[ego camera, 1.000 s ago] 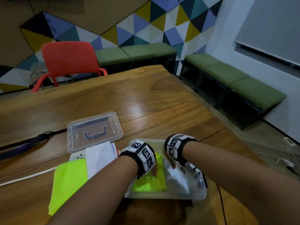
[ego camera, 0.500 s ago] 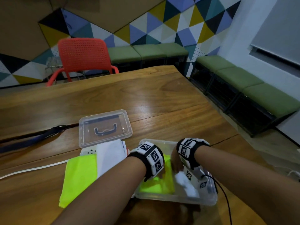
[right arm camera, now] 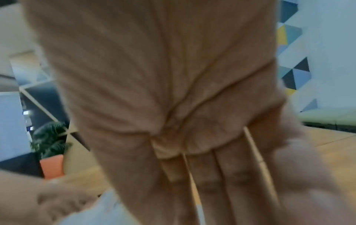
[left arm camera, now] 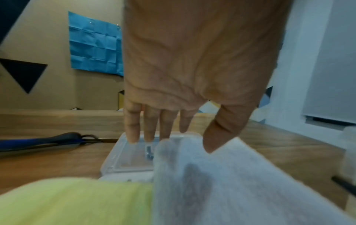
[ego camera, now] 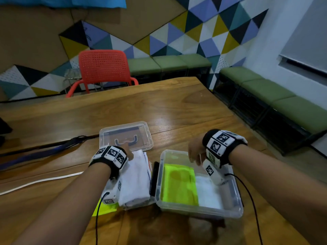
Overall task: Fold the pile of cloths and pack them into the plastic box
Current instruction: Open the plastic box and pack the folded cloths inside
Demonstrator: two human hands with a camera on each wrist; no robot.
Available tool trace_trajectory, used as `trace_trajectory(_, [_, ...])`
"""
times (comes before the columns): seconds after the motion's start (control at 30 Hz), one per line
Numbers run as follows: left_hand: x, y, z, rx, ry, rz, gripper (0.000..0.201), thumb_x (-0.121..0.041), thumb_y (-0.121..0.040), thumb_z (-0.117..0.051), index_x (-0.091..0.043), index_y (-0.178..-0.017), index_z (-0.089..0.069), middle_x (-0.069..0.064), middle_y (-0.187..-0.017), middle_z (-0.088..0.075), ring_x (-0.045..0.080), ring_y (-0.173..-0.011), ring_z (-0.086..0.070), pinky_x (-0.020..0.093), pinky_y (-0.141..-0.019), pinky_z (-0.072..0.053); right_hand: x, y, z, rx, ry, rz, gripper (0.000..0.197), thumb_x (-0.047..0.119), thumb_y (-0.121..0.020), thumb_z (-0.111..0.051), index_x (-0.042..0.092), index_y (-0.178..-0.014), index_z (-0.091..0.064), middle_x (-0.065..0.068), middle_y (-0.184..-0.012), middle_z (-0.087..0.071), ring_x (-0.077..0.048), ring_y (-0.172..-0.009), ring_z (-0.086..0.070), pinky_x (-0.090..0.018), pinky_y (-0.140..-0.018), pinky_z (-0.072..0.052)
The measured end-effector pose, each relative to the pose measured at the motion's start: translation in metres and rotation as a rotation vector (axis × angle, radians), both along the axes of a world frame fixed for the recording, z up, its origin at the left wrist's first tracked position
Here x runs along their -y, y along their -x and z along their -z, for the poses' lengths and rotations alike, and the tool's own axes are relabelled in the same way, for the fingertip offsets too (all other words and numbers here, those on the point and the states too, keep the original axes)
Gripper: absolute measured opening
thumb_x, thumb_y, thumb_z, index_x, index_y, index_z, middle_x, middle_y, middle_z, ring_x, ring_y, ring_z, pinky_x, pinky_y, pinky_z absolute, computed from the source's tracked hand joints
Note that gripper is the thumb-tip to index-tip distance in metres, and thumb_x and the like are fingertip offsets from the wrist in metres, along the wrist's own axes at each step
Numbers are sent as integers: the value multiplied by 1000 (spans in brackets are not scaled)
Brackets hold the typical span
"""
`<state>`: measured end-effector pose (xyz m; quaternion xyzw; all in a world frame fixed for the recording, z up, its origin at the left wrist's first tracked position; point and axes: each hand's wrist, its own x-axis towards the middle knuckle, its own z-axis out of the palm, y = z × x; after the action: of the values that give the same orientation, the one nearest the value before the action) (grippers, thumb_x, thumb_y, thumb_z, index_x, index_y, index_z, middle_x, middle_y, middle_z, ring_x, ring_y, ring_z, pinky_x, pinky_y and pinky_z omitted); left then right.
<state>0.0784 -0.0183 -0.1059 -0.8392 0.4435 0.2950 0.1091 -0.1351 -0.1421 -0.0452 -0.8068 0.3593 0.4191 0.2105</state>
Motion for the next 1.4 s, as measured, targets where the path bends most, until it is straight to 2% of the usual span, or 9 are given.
trace_trajectory(0.13, [9, -39, 50, 73, -111, 50, 45, -33, -76, -62, -18, -117, -58, 10, -129, -58, 27, -110, -59, 37, -95, -49, -16, -14, -21, 323, 91, 39, 31, 9, -95, -47, 4, -125, -52, -15, -111, -64, -19, -73, -59, -23, -60, -48])
trace_trajectory(0.3, [0, -10, -10, -45, -14, 110, 79, -23, -84, -65, -22, -148, -18, 24, -139, -44, 38, -126, -45, 38, -100, -40, -38, -19, -22, 506, 186, 24, 40, 12, -91, -56, 11, -130, -49, -10, -126, -58, -23, -102, -58, -30, -88, -46])
trace_trajectory(0.53, [-10, 10, -73, -409, 213, 116, 32, -4, -62, -74, -11, -86, -54, 2, -74, -54, 3, -52, -56, 14, -44, -43, -69, -34, -35, 677, 62, -48, 87, 15, -80, -72, 9, -148, -17, -9, -151, -31, -22, -136, -33, -25, -108, -26])
trace_trajectory(0.83, [2, 51, -129, -605, 430, 63, 12, -15, -81, -71, -15, -81, -58, 5, -77, -59, 14, -65, -58, 18, -50, -48, -57, -19, -89, 628, 231, 26, 10, 9, -84, -60, 7, -75, -57, -7, -72, -52, -19, -63, -50, -22, -49, -39])
trace_trajectory(1.0, [8, 108, -119, -930, 305, 74, 3, -9, -88, -61, -11, -90, -61, -7, -63, -68, 1, -53, -64, 13, -48, -50, -34, 30, -102, 340, -38, 194, 30, 3, -87, -56, -2, -117, -56, -16, -89, -55, -19, -64, -54, -19, -48, -47])
trace_trajectory(1.17, [41, 149, -71, -672, 314, 119, 18, -23, -90, -61, -6, -84, -58, 7, -67, -63, 7, -46, -61, 27, -55, -54, -2, 62, -45, 205, 17, 253, 7, 8, -81, -66, 9, -86, -62, 5, -44, -60, -3, -37, -54, -17, -42, -49])
trace_trajectory(1.23, [48, 157, -51, -428, 185, 267, 28, -26, -92, -58, 2, -90, -62, 17, -85, -69, 14, -65, -69, 30, -60, -49, 3, 74, -3, 158, 113, 170, 20, 24, -68, -77, 19, -85, -69, 8, -62, -68, -7, -59, -65, -31, -66, -59])
trace_trajectory(1.3, [51, 158, -36, -328, 82, 349, 26, -25, -91, -59, -1, -81, -60, 19, -99, -66, 7, -51, -65, 28, -58, -44, -13, 80, 11, 84, 242, 64, 55, 23, -71, -76, 20, -123, -58, 0, -114, -65, -19, -103, -63, -44, -89, -53])
trace_trajectory(1.4, [55, 154, -28, -279, -72, 409, 30, -25, -92, -57, 4, -87, -64, 4, -76, -72, -2, -29, -47, 26, -63, -43, -42, 81, 5, -130, 387, -64, 63, 17, -86, -62, 12, -143, -35, -9, -139, -43, -35, -126, -46, -56, -88, -47])
